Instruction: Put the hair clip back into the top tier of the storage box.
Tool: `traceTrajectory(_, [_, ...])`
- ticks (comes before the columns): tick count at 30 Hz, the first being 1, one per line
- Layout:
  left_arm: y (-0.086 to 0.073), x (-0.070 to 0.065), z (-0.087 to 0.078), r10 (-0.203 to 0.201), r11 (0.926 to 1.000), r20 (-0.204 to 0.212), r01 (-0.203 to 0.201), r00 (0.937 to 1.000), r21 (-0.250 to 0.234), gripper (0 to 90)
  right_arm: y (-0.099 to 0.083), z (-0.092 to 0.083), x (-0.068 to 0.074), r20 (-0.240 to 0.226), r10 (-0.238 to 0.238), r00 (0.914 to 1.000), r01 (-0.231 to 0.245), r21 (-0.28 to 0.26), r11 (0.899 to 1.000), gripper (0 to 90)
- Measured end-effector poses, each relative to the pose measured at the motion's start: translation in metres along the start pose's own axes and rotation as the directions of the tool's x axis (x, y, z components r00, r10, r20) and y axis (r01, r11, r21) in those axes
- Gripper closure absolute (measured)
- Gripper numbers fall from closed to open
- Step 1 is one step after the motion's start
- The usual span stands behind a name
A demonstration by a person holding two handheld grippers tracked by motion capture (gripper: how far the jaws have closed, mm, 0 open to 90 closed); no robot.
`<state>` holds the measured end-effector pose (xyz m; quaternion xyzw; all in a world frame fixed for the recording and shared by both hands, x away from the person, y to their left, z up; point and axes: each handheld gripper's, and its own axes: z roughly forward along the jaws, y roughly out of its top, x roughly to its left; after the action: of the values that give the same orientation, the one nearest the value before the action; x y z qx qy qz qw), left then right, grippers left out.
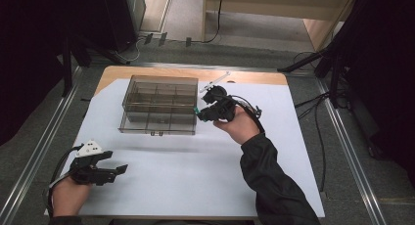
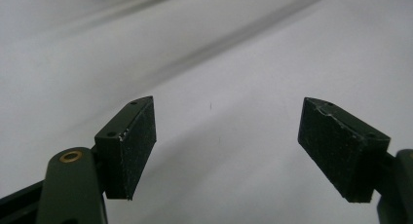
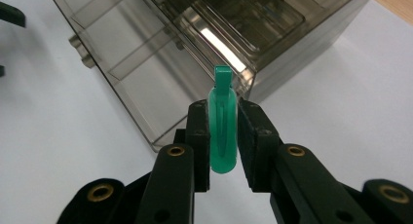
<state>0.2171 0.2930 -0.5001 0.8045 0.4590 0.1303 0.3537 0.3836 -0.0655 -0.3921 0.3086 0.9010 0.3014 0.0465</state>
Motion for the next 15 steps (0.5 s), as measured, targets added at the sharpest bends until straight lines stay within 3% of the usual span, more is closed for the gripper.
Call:
traceTrajectory(9, [0.004,-0.002,0.004,0.022,0.9997,0.001,-0.022,0.9997,0.005,22.9,0.014,0.007,0.005,-0.037,0.008,0.9993,-0.008,0.020,1.000,77.2])
traceTrajectory(15, [0.004,-0.001,0.005,0.021,0.9998,0.000,-0.021,0.9998,0.007,22.9,0.018,0.007,0.006,-0.036,0.011,0.9993,-0.010,0.020,1.000,77.1])
